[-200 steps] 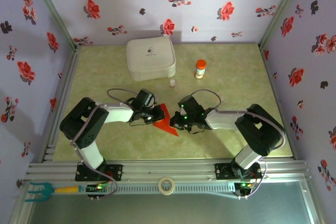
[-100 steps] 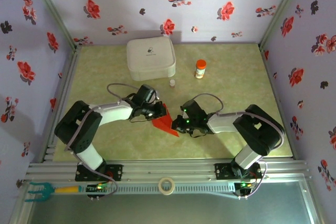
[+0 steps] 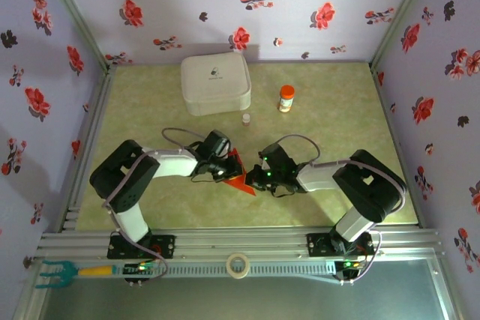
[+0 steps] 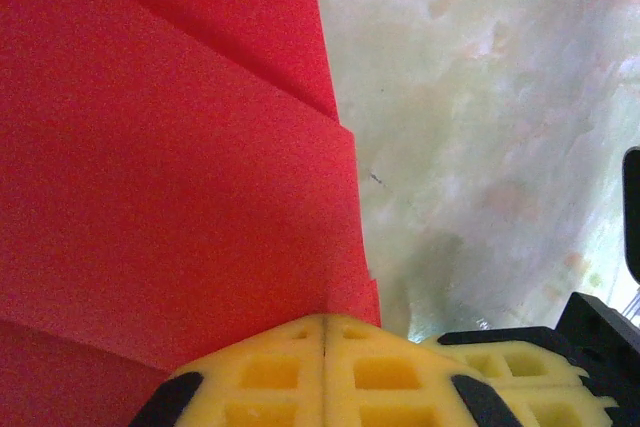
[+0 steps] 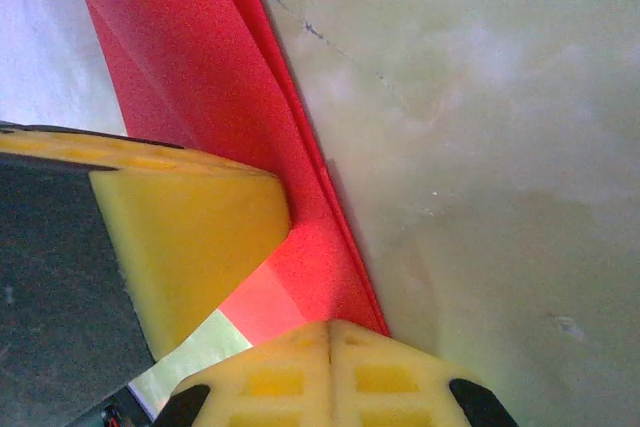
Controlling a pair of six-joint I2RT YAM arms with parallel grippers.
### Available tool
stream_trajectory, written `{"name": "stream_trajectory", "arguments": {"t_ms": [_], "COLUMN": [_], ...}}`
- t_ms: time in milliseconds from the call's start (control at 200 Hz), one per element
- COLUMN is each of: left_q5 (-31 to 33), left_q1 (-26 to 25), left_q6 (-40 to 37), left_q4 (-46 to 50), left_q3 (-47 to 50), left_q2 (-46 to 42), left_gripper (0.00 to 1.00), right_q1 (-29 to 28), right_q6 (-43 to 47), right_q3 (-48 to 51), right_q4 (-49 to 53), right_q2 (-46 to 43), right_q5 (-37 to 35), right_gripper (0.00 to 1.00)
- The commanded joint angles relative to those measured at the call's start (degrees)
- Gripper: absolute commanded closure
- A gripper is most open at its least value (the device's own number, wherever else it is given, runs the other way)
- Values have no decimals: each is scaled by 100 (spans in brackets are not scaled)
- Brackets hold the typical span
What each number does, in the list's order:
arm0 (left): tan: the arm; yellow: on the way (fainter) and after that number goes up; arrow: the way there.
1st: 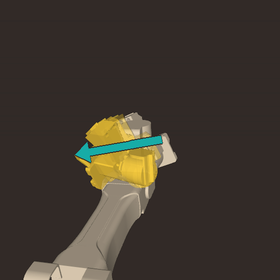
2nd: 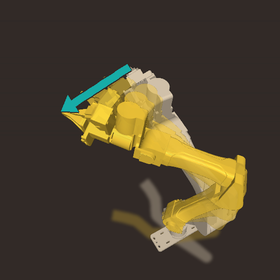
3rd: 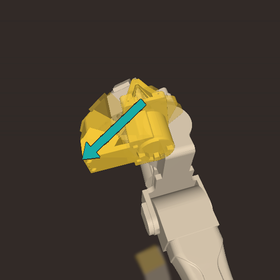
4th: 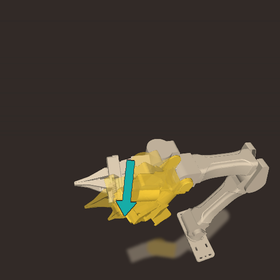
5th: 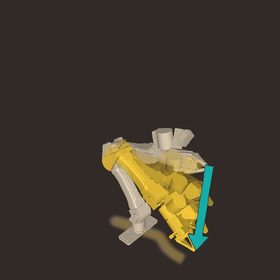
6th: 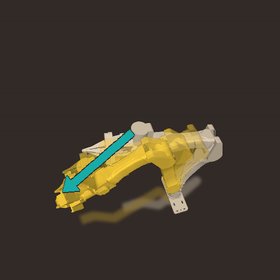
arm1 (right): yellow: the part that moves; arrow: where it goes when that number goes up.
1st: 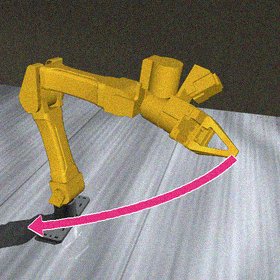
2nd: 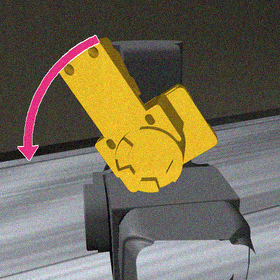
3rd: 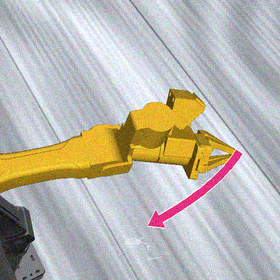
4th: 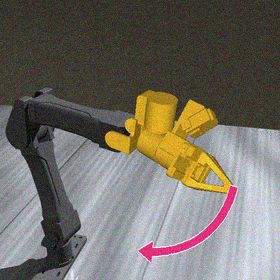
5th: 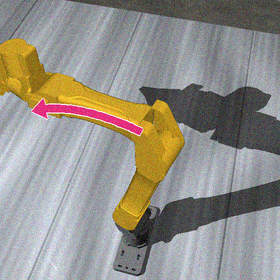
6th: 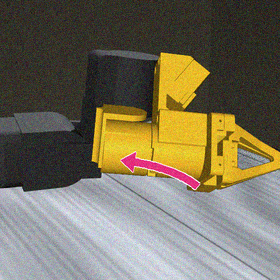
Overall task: Fold a paper plane with a square sheet of paper (pick it up from the middle)
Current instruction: Fourth fold the wing at the center of the table.
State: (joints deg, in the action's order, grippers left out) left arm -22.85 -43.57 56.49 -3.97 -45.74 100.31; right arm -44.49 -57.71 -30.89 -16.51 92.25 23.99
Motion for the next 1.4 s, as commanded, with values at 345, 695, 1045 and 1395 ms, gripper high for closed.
{"name": "stream_trajectory", "arguments": {"t_ms": [345, 695, 1045, 1395], "left_q5": [191, -65, -137, -1], "left_q1": [1176, 2180, 2328, 1343], "left_q6": [-806, -1244, -1243, -874], "left_q4": [663, 1008, 1338, 969], "left_q3": [-175, -350, -458, 257], "left_q2": [214, 248, -597, -1781], "left_gripper": [91, 89, 87, 83], "right_q1": [-68, -89, -91, -121], "right_q6": [-56, -30, -47, -179], "right_q3": [264, 241, 93, -33], "right_q4": [690, 641, 605, 1248], "right_q2": [372, 434, 252, -1287], "right_q5": [-299, -179, -58, -885], "right_gripper": [100, 100, 100, 87]}}
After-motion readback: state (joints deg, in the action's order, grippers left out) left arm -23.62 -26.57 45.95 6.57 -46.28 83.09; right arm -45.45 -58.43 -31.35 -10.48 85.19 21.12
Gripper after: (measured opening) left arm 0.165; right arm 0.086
